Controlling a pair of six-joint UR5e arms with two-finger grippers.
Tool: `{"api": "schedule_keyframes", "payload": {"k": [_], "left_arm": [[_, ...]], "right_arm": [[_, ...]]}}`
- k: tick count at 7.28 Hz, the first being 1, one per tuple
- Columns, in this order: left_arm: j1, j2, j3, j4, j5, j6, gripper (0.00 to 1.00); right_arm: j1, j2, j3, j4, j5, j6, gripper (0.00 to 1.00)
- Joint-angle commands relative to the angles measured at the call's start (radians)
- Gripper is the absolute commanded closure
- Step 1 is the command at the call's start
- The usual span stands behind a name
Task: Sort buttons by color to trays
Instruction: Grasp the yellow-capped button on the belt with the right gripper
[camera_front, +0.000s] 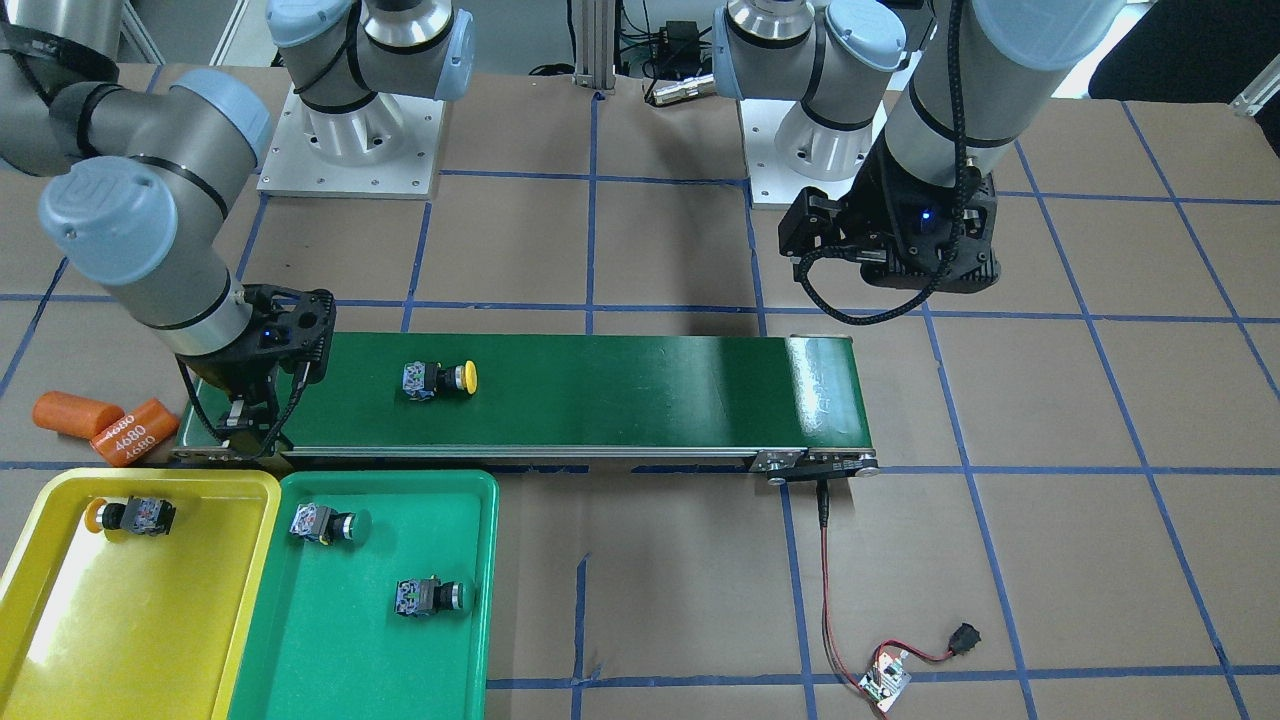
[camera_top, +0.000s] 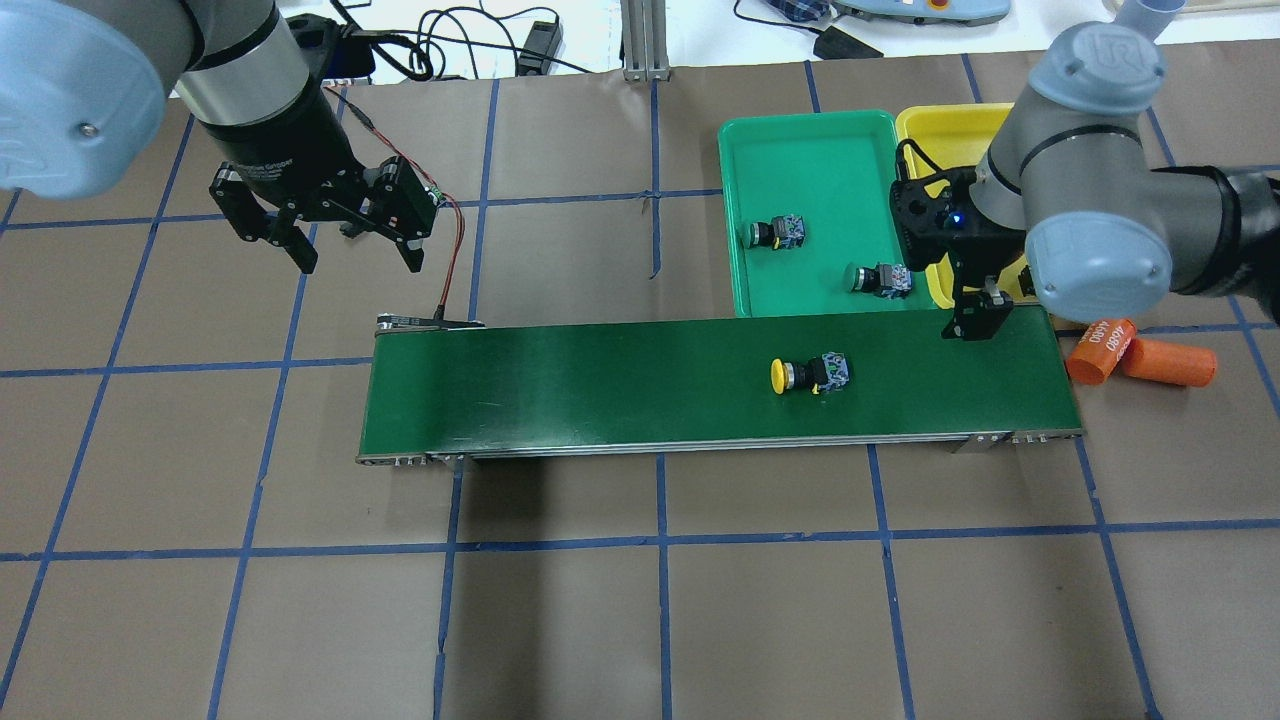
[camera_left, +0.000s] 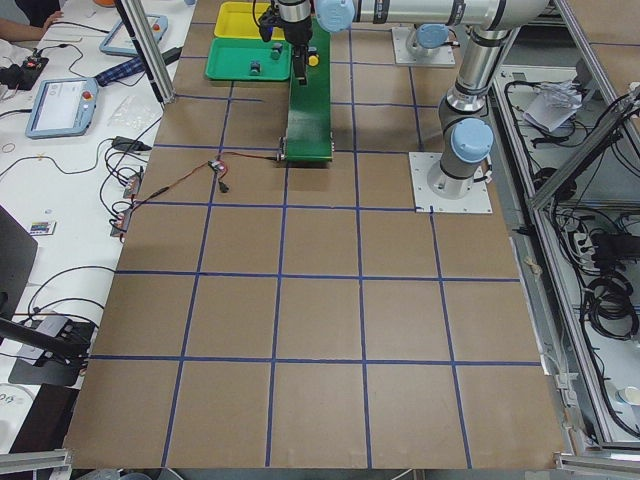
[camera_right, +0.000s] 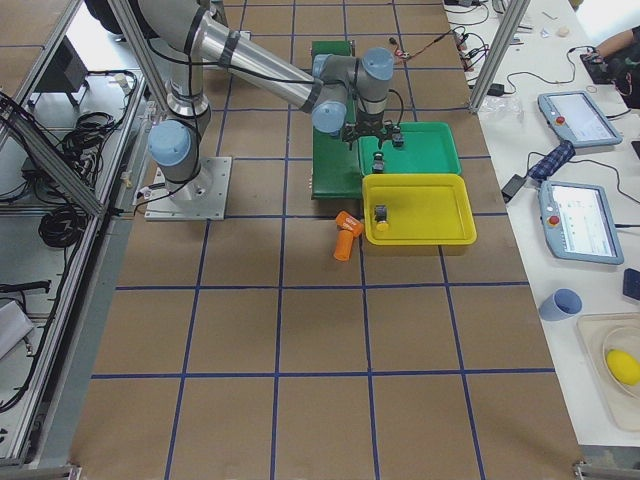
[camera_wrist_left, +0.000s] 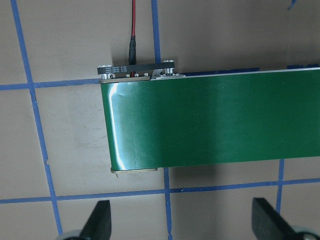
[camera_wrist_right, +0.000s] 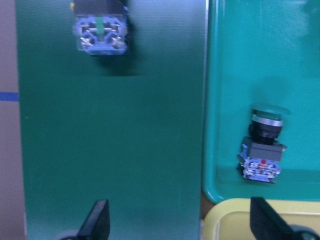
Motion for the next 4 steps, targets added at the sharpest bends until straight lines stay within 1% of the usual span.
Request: {"api": "schedule_keyframes", "payload": {"k": [1, 3, 4], "left_arm": [[0.000, 0.004, 0.000, -0.002, 0.000, -0.015, 0.00], [-0.003, 0.015, -0.001, 0.000, 0.000, 0.010, 0.00], [-0.003, 0.012, -0.001, -0.002, 0.001, 0.014, 0.00]], "right_arm": [[0.002, -0.048, 0.101, -0.027, -0.008, 0.001, 0.00], [0.003, -0.075, 0.166, -0.030, -0.001, -0.002, 0.00], [0.003, -0.078, 0.172, -0.030, 0.003, -0.001, 0.00]]}}
